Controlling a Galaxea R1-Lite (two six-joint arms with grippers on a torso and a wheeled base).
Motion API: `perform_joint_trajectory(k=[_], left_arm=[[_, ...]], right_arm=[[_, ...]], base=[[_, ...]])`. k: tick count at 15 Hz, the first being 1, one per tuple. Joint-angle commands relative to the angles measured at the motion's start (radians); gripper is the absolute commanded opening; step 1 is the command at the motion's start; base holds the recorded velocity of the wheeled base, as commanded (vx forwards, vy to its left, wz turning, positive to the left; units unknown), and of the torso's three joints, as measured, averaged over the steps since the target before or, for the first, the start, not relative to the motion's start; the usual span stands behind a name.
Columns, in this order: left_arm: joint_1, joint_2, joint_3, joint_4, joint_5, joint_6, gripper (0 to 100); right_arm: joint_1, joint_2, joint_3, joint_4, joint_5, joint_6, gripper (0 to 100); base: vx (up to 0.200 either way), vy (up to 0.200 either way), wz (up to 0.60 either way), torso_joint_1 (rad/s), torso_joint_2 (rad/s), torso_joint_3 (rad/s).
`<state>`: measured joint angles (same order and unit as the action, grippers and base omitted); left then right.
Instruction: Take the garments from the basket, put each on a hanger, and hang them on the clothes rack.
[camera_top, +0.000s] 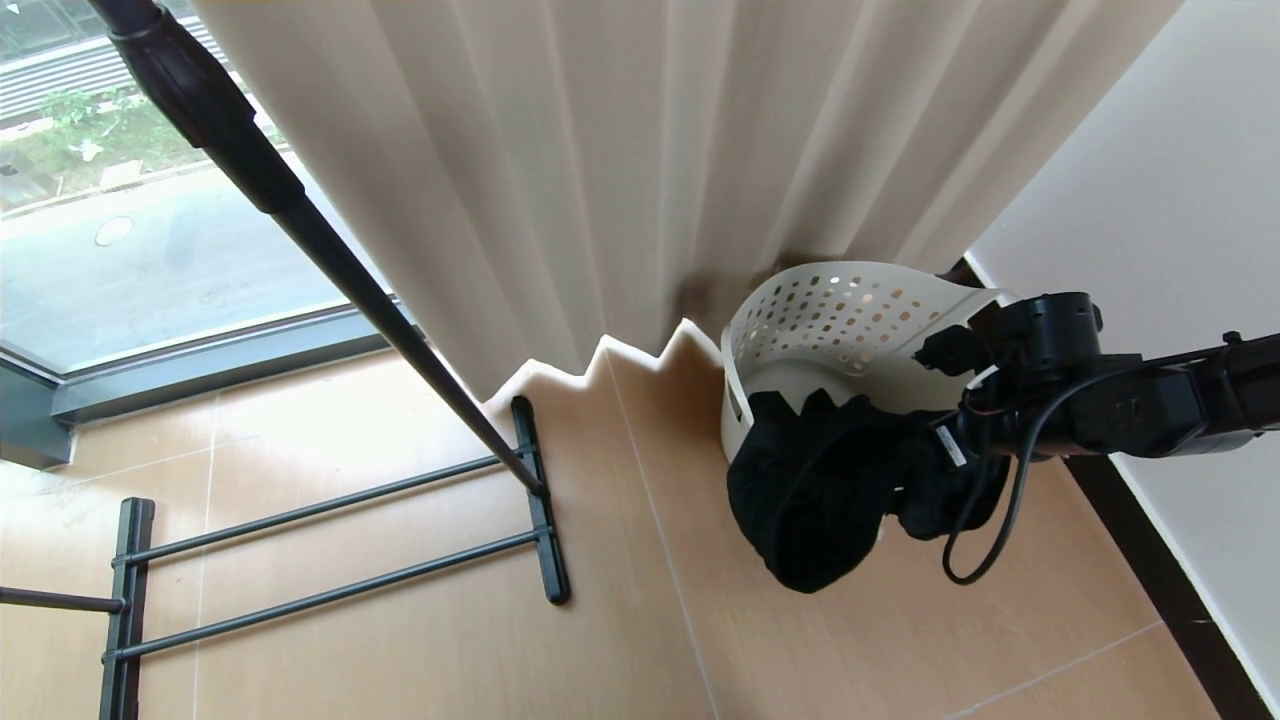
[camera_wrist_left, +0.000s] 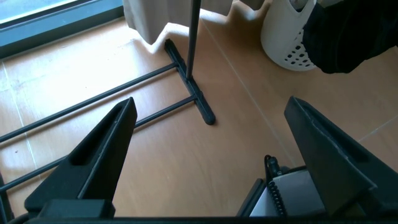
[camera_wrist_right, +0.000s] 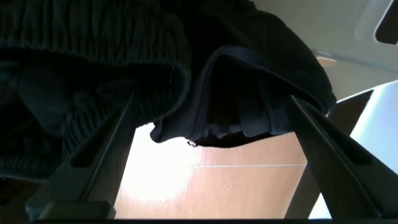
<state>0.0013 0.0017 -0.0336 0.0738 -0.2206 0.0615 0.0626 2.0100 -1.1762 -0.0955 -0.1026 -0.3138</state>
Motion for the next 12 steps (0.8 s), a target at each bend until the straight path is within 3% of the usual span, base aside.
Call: perform_joint_trajectory(k=[1, 4, 8, 9, 12], left_arm=[[0.000, 0.000, 0.000, 0.000, 0.000, 0.000, 100], [0.000, 0.000, 0.000, 0.000, 0.000, 0.000, 100], [0.000, 0.000, 0.000, 0.000, 0.000, 0.000, 100], [0.000, 0.000, 0.000, 0.001, 0.000, 0.000, 100], [0.000, 0.000, 0.000, 0.000, 0.003, -0.005, 100]], right_arm=[[0.003, 0.027, -0.017, -0.003, 0.003, 0.002, 100], [0.005, 0.105, -0.023, -0.131, 0.001, 0.002, 100], [0.005, 0.144, -0.046, -0.158, 0.001, 0.004, 100], [0.005, 0.141, -0.045, -0.167, 0.003, 0.022, 0], [0.026, 0.070, -0.008, -0.168, 0.003, 0.048, 0]], base=[[0.000, 0.000, 0.00, 0.000, 0.00, 0.000], [0.000, 0.000, 0.00, 0.000, 0.00, 0.000], [0.000, 0.000, 0.00, 0.000, 0.00, 0.000], [0.000, 0.000, 0.00, 0.000, 0.00, 0.000], [0.000, 0.000, 0.00, 0.000, 0.00, 0.000]])
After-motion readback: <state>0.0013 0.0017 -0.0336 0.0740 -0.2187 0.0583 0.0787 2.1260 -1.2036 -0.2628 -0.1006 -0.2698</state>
